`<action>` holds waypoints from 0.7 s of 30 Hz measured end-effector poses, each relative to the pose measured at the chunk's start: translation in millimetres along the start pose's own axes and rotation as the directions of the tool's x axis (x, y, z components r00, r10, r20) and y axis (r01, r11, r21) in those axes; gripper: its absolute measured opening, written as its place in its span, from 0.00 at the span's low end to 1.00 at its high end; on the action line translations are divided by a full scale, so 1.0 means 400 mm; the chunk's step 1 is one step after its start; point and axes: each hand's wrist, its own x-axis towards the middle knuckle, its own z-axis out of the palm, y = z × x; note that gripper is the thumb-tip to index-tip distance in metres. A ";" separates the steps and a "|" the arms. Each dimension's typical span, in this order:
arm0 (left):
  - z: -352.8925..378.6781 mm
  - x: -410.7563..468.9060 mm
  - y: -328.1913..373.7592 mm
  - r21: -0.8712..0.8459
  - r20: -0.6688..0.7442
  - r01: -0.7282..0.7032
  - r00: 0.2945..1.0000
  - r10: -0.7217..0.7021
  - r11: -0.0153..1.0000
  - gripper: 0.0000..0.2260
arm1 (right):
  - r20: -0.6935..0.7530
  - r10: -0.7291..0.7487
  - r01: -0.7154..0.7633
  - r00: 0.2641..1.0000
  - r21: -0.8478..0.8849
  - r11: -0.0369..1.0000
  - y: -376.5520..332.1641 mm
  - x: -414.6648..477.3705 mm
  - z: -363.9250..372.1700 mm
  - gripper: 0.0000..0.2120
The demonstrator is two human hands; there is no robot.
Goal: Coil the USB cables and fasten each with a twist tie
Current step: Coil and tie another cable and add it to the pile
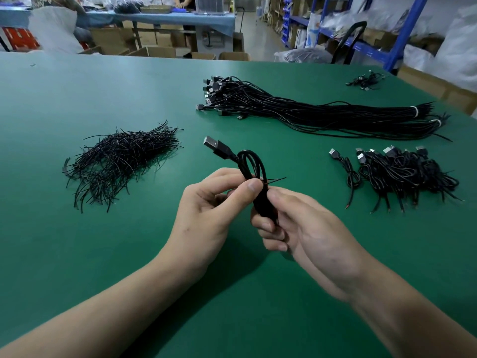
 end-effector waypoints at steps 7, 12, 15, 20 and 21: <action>0.001 -0.001 -0.001 0.001 0.060 0.000 0.998 0.000 1.000 0.09 | 0.128 0.035 -0.071 0.991 0.287 0.955 0.003 -0.001 -0.020 0.09; -0.012 0.000 -0.012 0.101 0.042 -0.005 0.999 0.000 0.995 0.07 | -0.028 0.000 0.003 1.000 0.095 0.996 0.006 -0.002 -0.012 0.12; -0.020 -0.001 -0.013 0.165 0.043 -0.034 0.999 0.027 0.986 0.09 | -0.119 -0.077 0.068 0.990 -0.073 0.995 0.006 -0.005 -0.005 0.14; -0.022 0.002 -0.011 0.211 0.059 -0.083 0.996 0.072 0.974 0.07 | -0.078 -0.046 0.040 0.996 -0.073 0.996 -0.006 -0.009 -0.005 0.11; -0.022 0.003 -0.010 0.216 0.055 -0.092 0.995 0.082 0.972 0.07 | -0.067 -0.032 0.027 0.997 -0.065 0.998 -0.009 -0.011 -0.006 0.11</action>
